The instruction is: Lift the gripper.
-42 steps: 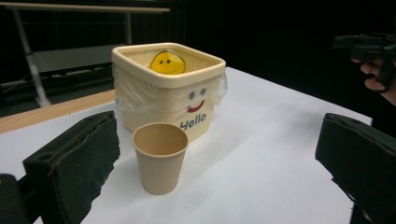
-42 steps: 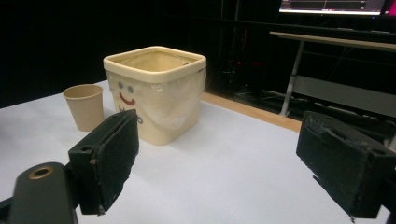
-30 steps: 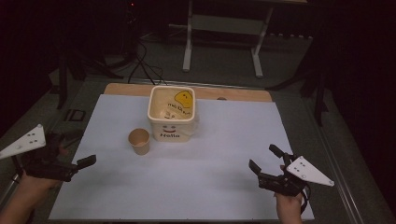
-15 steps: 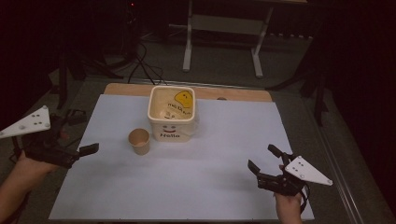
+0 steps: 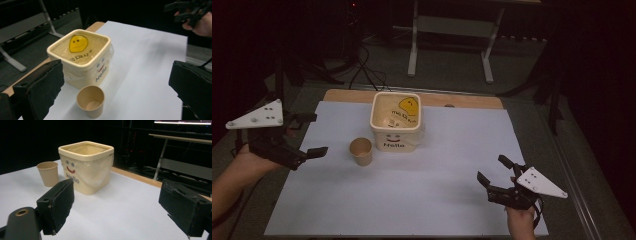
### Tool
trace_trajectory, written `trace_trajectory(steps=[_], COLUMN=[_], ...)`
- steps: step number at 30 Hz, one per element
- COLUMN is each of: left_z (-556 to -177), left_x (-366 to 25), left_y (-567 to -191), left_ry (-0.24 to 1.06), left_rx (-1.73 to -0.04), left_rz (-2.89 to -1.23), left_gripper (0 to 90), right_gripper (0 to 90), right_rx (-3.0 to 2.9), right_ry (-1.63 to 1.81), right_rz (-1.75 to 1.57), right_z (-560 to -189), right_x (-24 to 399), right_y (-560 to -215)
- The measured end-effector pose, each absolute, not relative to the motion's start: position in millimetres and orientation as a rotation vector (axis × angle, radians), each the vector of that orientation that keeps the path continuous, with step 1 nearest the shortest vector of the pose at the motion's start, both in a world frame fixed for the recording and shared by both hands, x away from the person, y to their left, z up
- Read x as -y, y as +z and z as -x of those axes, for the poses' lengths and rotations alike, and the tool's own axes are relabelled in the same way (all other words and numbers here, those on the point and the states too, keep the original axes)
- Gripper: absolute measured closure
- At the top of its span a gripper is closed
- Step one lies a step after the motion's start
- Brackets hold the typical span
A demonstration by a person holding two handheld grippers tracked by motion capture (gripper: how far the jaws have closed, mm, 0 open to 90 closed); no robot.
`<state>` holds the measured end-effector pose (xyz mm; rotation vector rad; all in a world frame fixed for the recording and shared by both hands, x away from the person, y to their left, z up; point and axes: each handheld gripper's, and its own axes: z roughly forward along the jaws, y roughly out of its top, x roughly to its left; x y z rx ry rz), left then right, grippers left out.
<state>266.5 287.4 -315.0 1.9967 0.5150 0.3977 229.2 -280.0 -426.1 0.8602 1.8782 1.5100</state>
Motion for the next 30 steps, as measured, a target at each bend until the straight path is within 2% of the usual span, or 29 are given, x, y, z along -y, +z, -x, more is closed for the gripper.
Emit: trace_trajectory(steps=[30], left_z=[-296], left_x=[-232], left_y=[-331], left_ry=[0.329], left_rx=[-0.393], left_rz=[-2.336], left_gripper=[2.0], right_gripper=[13.0], right_rx=[-1.888], right_ry=[1.514], right_rz=[-0.852], right_z=[-230], right_x=[280], right_y=[-426])
